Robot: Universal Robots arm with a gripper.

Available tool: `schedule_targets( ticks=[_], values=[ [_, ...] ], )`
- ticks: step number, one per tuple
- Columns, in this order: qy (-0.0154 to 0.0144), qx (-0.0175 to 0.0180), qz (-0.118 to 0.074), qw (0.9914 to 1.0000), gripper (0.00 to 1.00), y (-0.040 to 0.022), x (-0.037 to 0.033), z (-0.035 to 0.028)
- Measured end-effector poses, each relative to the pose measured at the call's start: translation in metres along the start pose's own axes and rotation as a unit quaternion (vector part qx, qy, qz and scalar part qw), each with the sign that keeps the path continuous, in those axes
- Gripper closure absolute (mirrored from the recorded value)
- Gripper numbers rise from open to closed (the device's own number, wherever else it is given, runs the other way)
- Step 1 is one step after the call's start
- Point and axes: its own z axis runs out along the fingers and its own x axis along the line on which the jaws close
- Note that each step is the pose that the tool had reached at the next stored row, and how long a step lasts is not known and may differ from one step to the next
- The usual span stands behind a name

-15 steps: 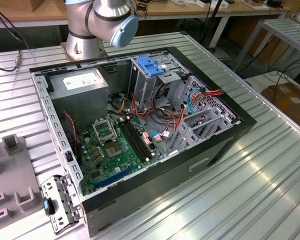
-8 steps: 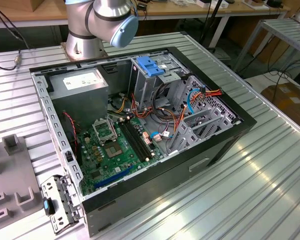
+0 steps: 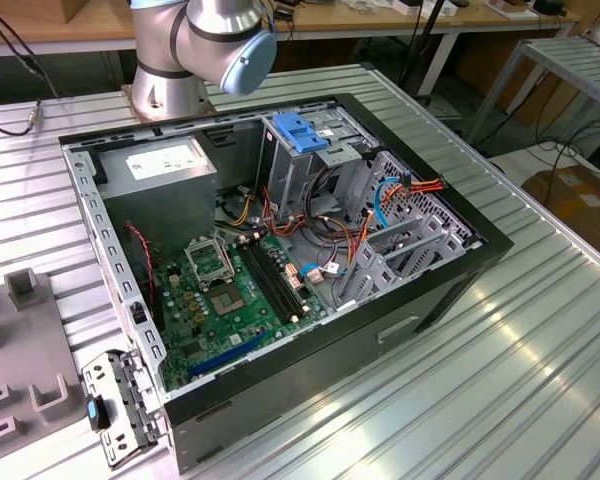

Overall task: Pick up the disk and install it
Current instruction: 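Pick up the disk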

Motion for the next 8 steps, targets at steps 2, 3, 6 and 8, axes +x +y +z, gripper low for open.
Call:
schedule_targets(
  ticks=[2,3,6,8],
  values=[
    [0.0000,0.0000,0.000,1.00000,0.63,0.0000,-0.0001,-0.0043],
    [0.0000,0.0000,0.000,1.00000,0.63,0.0001,-0.0001,-0.0058],
    [0.0000,0.0000,0.000,1.00000,0.63,0.0001,-0.0003,-0.0109],
    [0.0000,0.0000,0.000,1.00000,0.63,0.0002,-0.0003,-0.0152]
  ],
)
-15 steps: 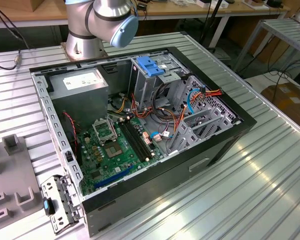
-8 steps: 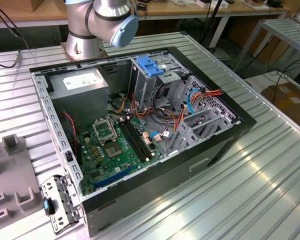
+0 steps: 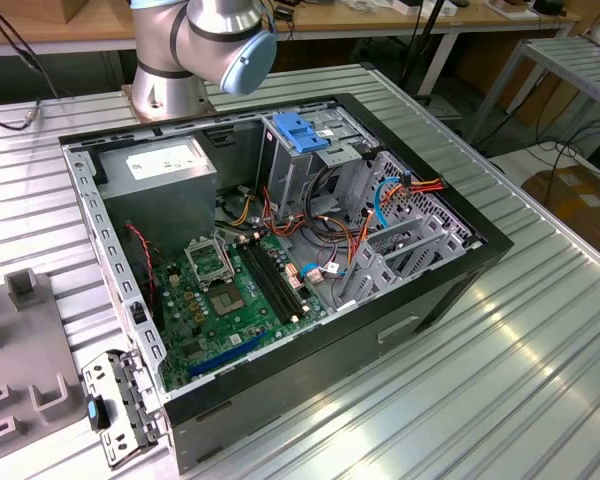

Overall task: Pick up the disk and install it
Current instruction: 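Pick up the disk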

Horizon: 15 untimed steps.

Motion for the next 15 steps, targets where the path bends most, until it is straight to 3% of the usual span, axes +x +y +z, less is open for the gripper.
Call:
schedule_targets(
  ticks=[7,15],
  values=[
    [0.0000,-0.0001,0.000,1.00000,0.63,0.0001,-0.0003,-0.0128],
    [0.0000,0.0000,0.000,1.00000,0.63,0.0002,-0.0005,-0.0228]
  ],
)
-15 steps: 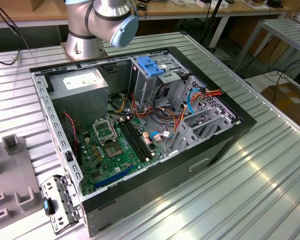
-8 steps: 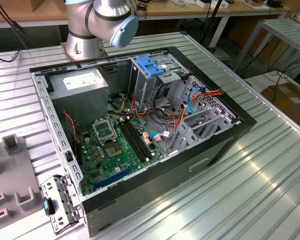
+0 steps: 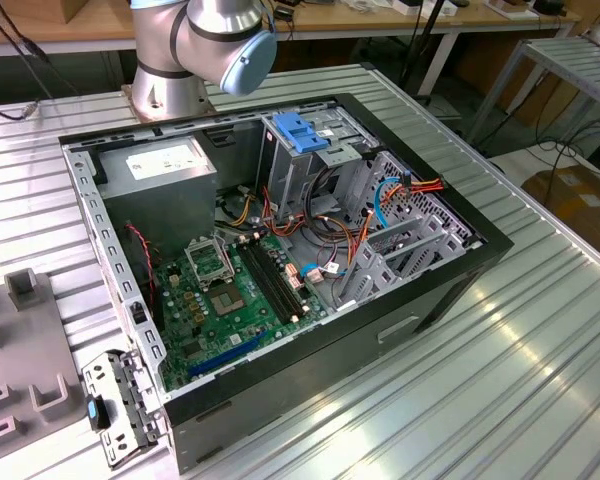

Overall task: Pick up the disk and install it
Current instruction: 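Pick up the disk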

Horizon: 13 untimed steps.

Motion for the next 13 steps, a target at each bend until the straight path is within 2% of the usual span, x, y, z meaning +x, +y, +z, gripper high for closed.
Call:
schedule_targets(
  ticks=[13],
  values=[
    [0.0000,0.0000,0.000,1.00000,0.63,0.0002,-0.0006,-0.0287]
  ],
)
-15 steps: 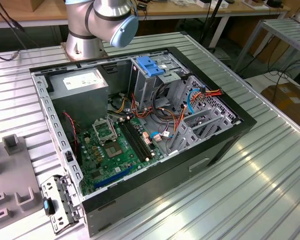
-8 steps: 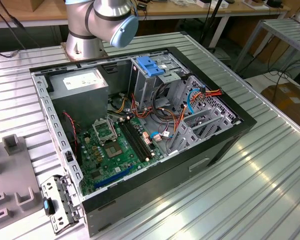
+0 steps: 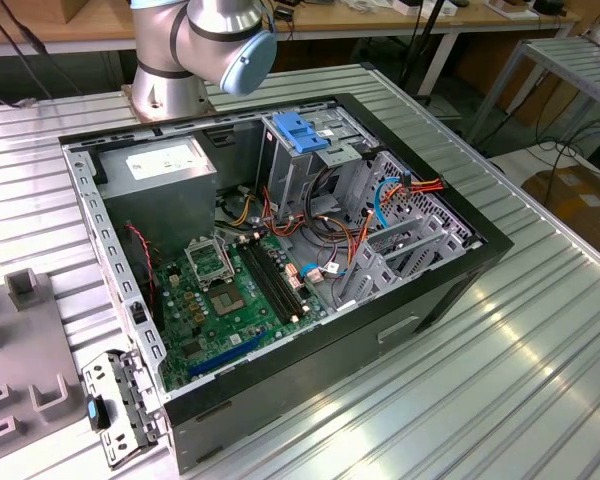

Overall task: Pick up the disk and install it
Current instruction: 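Pick up the disk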

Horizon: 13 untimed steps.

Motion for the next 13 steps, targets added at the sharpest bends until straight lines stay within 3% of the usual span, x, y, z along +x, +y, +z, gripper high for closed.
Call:
schedule_targets(
  ticks=[5,13],
  values=[
    [0.0003,0.0000,0.000,1.00000,0.63,0.0000,-0.0003,-0.0107],
    [0.0008,0.0000,0.000,1.00000,0.63,-0.0001,-0.0003,-0.0114]
  ],
)
